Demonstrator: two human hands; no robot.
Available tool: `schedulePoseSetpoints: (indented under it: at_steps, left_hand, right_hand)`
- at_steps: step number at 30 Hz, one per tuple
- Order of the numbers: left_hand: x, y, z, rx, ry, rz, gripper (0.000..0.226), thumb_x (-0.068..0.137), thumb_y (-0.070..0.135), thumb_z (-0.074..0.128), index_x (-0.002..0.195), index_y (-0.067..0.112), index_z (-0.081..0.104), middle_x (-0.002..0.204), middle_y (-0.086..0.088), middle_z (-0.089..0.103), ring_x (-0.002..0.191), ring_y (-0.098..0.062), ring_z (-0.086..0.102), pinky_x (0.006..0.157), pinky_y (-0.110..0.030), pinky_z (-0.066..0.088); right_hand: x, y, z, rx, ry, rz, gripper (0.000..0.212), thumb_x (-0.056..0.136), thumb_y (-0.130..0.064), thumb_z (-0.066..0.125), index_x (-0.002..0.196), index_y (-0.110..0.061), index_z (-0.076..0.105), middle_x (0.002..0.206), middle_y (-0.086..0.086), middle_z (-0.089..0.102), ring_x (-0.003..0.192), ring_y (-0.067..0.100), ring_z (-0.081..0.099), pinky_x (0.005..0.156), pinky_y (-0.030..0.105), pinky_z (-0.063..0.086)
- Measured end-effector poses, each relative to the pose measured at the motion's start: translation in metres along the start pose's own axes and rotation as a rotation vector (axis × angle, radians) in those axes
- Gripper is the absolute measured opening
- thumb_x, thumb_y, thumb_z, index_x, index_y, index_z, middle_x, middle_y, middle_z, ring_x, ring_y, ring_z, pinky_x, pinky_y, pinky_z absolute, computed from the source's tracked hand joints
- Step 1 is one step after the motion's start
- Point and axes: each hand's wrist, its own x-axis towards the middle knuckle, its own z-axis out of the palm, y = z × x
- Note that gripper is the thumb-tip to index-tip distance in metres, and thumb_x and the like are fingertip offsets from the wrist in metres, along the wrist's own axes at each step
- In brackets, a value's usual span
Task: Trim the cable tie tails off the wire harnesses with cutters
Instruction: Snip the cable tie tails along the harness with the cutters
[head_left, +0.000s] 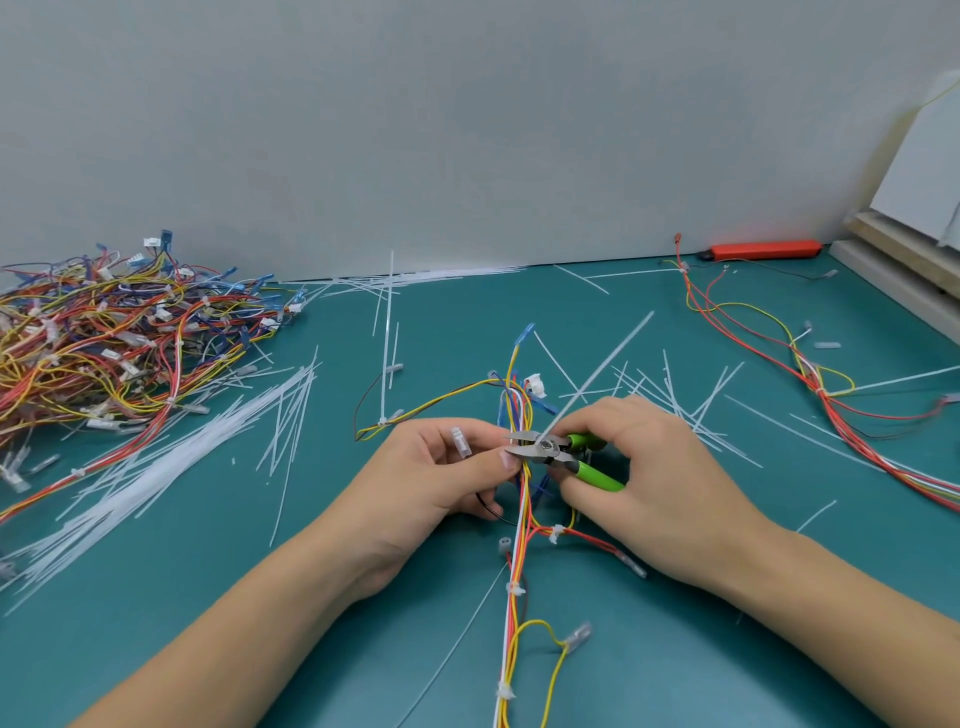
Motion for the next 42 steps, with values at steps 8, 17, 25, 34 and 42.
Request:
schedulePoseSetpoints:
  at_steps: [8,17,25,34,42]
  left_hand:
    - [-0.0004,-0.0003,-0.0001,0.003,0.005,-0.002,0.025,0.084,0.022,0.073,0.104,0.009,0.079,0.088,-0.009,0.073,0.065,-0.016,0.059,0.07,-0.028,0.055]
    - [-0.0013,0.0008,-0.0005,0.003,-0.015,0.007,0.02,0.085,0.022,0.073,0.101,0.013,0.081,0.087,-0.006,0.073,0.065,-0.014,0.06,0.069,-0.025,0.055]
    - [-0.0009,0.0005,0.0005,0.001,-0.009,0.008,0.021,0.083,0.023,0.074,0.1,0.012,0.081,0.085,-0.007,0.071,0.063,-0.013,0.058,0.067,-0.025,0.055]
    - [0.0012,-0.0017,-0.0014,0.0,-0.004,0.005,0.022,0.084,0.022,0.073,0.101,0.012,0.081,0.087,-0.009,0.073,0.064,-0.015,0.058,0.068,-0.026,0.056]
    - [0.0011,-0.0012,-0.0008,-0.002,-0.021,0.01,0.02,0.085,0.022,0.072,0.1,0.013,0.081,0.084,-0.006,0.071,0.064,-0.013,0.057,0.068,-0.026,0.055]
  right_hand:
    - [0.0004,0.0002,0.0001,0.01,0.0,0.013,0.02,0.078,-0.043,0.061,0.091,-0.033,0.071,0.08,-0.014,0.065,0.083,0.009,0.058,0.074,0.032,0.05]
    - [-0.0032,0.0032,0.0038,0.024,0.013,0.005,0.024,0.081,-0.053,0.057,0.081,-0.031,0.066,0.07,-0.008,0.059,0.067,0.015,0.054,0.059,0.036,0.048]
    - [-0.0015,0.0027,0.0027,0.011,0.003,-0.017,0.019,0.083,-0.044,0.065,0.096,-0.033,0.072,0.087,-0.017,0.065,0.092,0.007,0.059,0.083,0.031,0.05]
    - [-0.0003,0.0033,0.002,-0.018,-0.011,-0.029,0.015,0.086,-0.032,0.072,0.1,-0.033,0.072,0.088,-0.015,0.065,0.092,0.01,0.059,0.085,0.034,0.05]
    - [-0.0037,0.0009,0.0048,-0.042,0.012,0.007,0.031,0.084,-0.05,0.055,0.079,-0.02,0.059,0.066,0.0,0.051,0.062,0.02,0.044,0.052,0.031,0.037]
